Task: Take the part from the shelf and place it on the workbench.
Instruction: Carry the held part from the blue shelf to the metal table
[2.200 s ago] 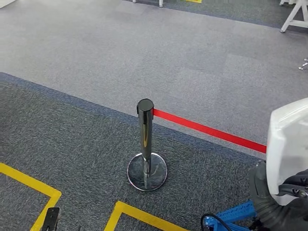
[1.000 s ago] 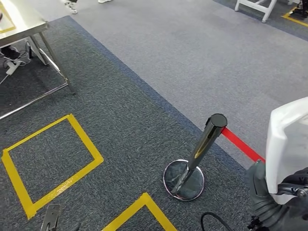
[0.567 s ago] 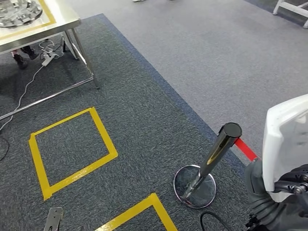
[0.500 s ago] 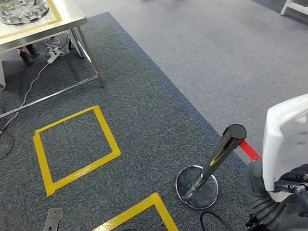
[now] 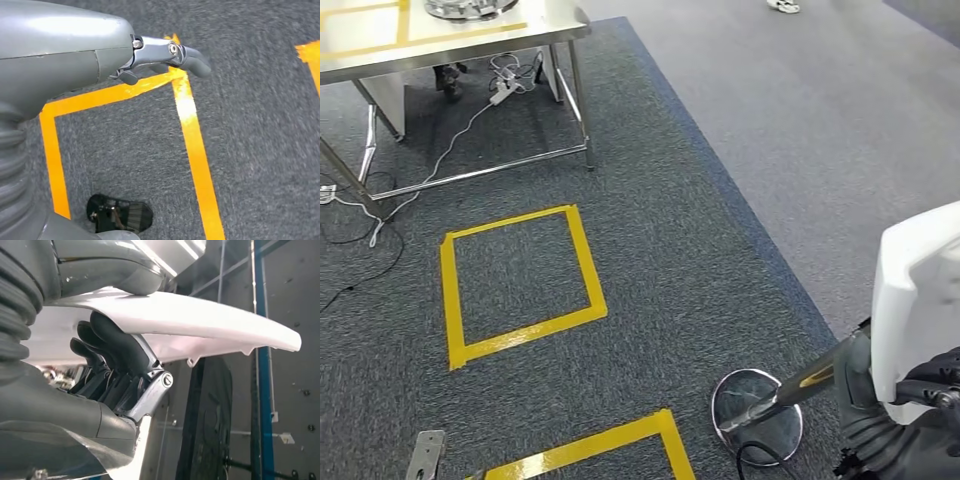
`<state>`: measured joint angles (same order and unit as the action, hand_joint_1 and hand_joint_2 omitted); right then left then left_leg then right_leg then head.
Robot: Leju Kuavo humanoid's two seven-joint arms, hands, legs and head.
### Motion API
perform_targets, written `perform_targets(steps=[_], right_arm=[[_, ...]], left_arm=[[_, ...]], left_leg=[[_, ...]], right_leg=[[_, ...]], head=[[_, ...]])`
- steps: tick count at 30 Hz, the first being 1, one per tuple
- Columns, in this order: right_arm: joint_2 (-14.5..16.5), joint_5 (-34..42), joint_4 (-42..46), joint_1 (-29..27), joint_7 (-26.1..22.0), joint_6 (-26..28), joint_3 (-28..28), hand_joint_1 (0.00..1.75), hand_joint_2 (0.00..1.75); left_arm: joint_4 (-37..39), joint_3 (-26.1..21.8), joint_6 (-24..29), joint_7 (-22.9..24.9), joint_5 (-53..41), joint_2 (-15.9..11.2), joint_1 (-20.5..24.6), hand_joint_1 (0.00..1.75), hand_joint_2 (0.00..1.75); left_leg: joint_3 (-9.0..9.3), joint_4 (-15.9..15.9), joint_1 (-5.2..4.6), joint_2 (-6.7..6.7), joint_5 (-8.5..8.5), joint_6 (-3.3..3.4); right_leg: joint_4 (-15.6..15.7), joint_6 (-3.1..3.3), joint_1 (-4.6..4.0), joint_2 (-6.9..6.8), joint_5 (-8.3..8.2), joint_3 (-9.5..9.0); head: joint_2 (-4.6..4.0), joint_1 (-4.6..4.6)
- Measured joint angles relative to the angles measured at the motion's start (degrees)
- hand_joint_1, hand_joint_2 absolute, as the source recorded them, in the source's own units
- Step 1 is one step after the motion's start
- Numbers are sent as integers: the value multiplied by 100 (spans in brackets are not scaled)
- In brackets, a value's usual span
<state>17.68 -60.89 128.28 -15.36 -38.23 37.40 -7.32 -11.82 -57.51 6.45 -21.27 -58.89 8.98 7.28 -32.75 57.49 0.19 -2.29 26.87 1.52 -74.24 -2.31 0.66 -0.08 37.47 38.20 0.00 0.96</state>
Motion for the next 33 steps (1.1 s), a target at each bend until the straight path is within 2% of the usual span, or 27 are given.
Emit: perform_targets(steps=[1, 2, 3, 4, 5, 6, 8, 9, 10, 12, 13, 14, 15, 16, 17, 19, 20, 21, 24, 26, 28, 29, 30, 31, 32, 33], right_arm=[[0, 1, 0, 0, 0, 0, 0, 175, 175], [1, 1, 0, 0, 0, 0, 0, 175, 175], [1, 3, -1, 0, 0, 0, 0, 175, 175], [1, 4, 1, -2, 0, 0, 1, 175, 175], [2, 4, 1, -3, 0, 0, 1, 175, 175], [2, 5, 1, -4, -1, 0, 0, 175, 175], [2, 5, 2, -3, -2, 0, -2, 175, 175], [2, 4, 2, -2, -2, 0, -3, 175, 175], [2, 3, 2, -2, -2, 0, -3, 175, 175], [2, 2, 2, -4, -2, 0, -4, 175, 175], [2, 3, 2, -5, -2, 0, -4, 175, 175], [2, 4, 2, -5, -2, 0, -4, 175, 175], [2, 7, 2, -4, -2, 0, -4, 175, 175], [2, 10, 2, -4, -2, 0, -4, 175, 175], [2, 13, 2, -4, -2, 0, -4, 175, 175], [2, 16, 2, -4, -2, 0, -4, 175, 175], [2, 20, 2, -4, -3, 0, -3, 175, 175], [2, 23, 2, -4, -3, 0, -3, 175, 175], [2, 28, 2, -1, -3, 0, -2, 175, 175], [2, 28, 2, 0, -2, 0, -2, 175, 175], [2, 28, 2, 0, -3, 0, -2, 175, 175], [2, 29, 2, -1, -3, 0, -3, 175, 175], [2, 29, 1, -2, -3, 0, -3, 175, 175], [2, 33, -3, -3, -4, 0, -2, 175, 175], [1, 37, -9, -3, -4, 0, -2, 175, 175], [1, 40, -14, -3, -4, 0, -2, 175, 175]], left_arm=[[0, 0, 0, 0, -1, 3, -3, 0, 175], [0, 0, 1, 0, -1, 6, -4, 0, 175], [0, 0, 2, 0, -2, 9, -3, 0, 175], [0, 0, 4, 1, -2, 10, -1, 0, 175], [0, 0, 7, 2, -2, 10, -2, 0, 175], [0, 0, 8, 3, -3, 10, -8, 0, 175], [1, 0, 10, 5, -4, 4, -34, 0, 175], [1, 0, 11, 6, -5, 4, -44, 0, 175], [2, 1, 13, 7, -5, 5, -45, 0, 175], [3, 2, 15, 7, -5, 9, -27, 0, 175], [3, 2, 15, 7, -6, 8, -21, 0, 175], [3, 2, 14, 7, -6, 7, -23, 0, 175], [3, 2, 14, 7, -8, 7, -31, 0, 175], [3, 2, 13, 7, -10, 6, -37, 0, 175], [2, 2, 13, 7, -14, 5, -41, 0, 175], [2, 4, 13, 7, -20, 3, -29, 0, 175], [2, 6, 13, 7, -23, 3, -17, 0, 175], [2, 9, 14, 7, -26, 3, -11, 0, 175], [2, 12, 14, 7, -28, -1, -30, 0, 175], [2, 11, 13, 7, -28, -2, -37, 0, 175], [2, 12, 13, 7, -28, -2, -37, 0, 175], [3, 13, 13, 7, -27, 2, -40, 0, 175], [3, 13, 14, 6, -27, 6, -38, 0, 175], [3, 17, 14, 6, -26, 10, -30, 0, 175], [3, 21, 14, 7, -25, 13, -22, 0, 175], [3, 25, 14, 7, -24, 14, -11, 0, 175]], left_leg=[[8, 4, 3, -90, 4, -6], [17, 12, 9, -178, 12, -18], [19, 24, 11, -258, 23, -38], [5, 48, 14, -329, 33, -64], [-19, 65, 23, -390, 34, -99], [-46, 71, 34, -447, 26, -138], [-86, 71, 55, -535, 11, -211], [-109, 122, 48, -462, 46, -242], [-177, 273, 37, -325, 137, -270], [-465, 898, 27, 22, 458, -318], [-647, 1271, 33, 107, 612, -335], [-776, 1536, 38, 143, 689, -343], [-817, 1622, 38, 159, 662, -342], [-748, 1488, 36, 174, 530, -330], [-578, 1157, 26, 228, 325, -301], [-204, 427, -40, 506, 40, -214], [-96, 201, -74, 623, -10, -176], [-63, 113, -103, 682, 6, -150], [-66, 53, -104, 528, 2, -98], [-51, 22, -92, 484, -8, -80], [-41, 18, -87, 479, -12, -78], [-29, 7, -76, 466, -19, -71], [-15, -7, -60, 440, -27, -58], [-10, -18, -43, 345, -37, -36], [-5, -27, -28, 210, -44, -16], [-2, -25, -19, 57, -45, -2]], right_leg=[[214, 7, 2, 18, -204, -58], [603, 17, 9, 75, -466, -204], [999, 30, 22, 207, -656, -373], [1323, 45, 35, 340, -774, -524], [1506, 62, 41, 442, -810, -613], [1557, 87, 37, 495, -783, -648], [1589, 148, 34, 384, -797, -674], [1610, 184, 42, 312, -801, -696], [1631, 217, 52, 224, -803, -721], [1651, 269, 42, 44, -784, -756], [1649, 283, 31, -49, -773, -762], [1648, 290, 23, -134, -760, -770], [1647, 291, 15, -218, -746, -781], [1647, 290, 7, -295, -730, -799], [1648, 286, -1, -370, -711, -828], [1647, 256, -31, -505, -664, -881], [1648, 231, -48, -568, -645, -897], [1652, 203, -62, -628, -630, -907], [1689, 132, -80, -800, -601, -969], [1697, 109, -87, -840, -589, -995], [1697, 108, -87, -840, -584, -994], [1686, 101, -79, -793, -567, -985], [1633, 91, -70, -671, -521, -960], [1199, 72, -54, -463, -334, -729], [807, 52, -35, -255, -229, -493], [534, 39, -22, -88, -213, -304]], head=[[0, 2], [0, 2], [0, 3], [1, -1], [1, -2], [1, -2], [0, 2], [0, -13], [0, -37], [0, -83], [0, -90], [0, -91], [0, -92], [0, -93], [0, -93], [0, -93], [0, -90], [0, -89], [0, -87], [0, -87], [0, -88], [0, -88], [0, -79], [0, -61], [0, -41], [0, -23]])
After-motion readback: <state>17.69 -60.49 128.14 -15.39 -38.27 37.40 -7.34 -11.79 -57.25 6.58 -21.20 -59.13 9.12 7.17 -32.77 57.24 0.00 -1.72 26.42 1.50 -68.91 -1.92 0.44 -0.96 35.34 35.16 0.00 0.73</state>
